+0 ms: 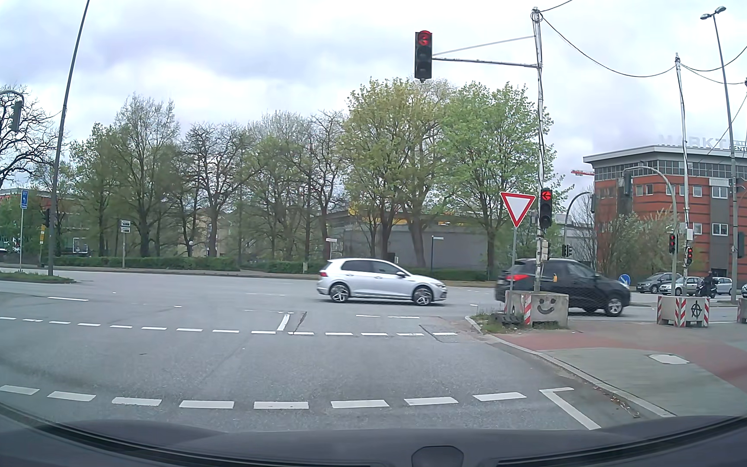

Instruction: Follow the waypoints while adhering to traffic rules and regulations

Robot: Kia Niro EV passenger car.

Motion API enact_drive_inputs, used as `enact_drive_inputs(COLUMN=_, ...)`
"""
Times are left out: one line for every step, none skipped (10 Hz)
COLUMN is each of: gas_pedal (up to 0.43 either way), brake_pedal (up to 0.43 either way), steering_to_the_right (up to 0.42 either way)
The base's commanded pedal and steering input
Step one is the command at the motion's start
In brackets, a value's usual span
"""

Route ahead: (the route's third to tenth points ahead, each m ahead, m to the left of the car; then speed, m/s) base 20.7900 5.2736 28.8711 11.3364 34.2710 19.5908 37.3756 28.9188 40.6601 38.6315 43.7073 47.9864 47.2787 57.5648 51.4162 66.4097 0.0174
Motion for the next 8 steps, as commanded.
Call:
enact_drive_inputs(gas_pedal=0.000, brake_pedal=0.238, steering_to_the_right=-0.009)
enact_drive_inputs(gas_pedal=0.000, brake_pedal=0.238, steering_to_the_right=-0.009)
enact_drive_inputs(gas_pedal=0.000, brake_pedal=0.238, steering_to_the_right=-0.009)
enact_drive_inputs(gas_pedal=0.000, brake_pedal=0.238, steering_to_the_right=-0.008)
enact_drive_inputs(gas_pedal=0.000, brake_pedal=0.238, steering_to_the_right=-0.008)
enact_drive_inputs(gas_pedal=0.000, brake_pedal=0.238, steering_to_the_right=-0.009)
enact_drive_inputs(gas_pedal=0.000, brake_pedal=0.238, steering_to_the_right=-0.009)
enact_drive_inputs(gas_pedal=0.000, brake_pedal=0.238, steering_to_the_right=-0.008)
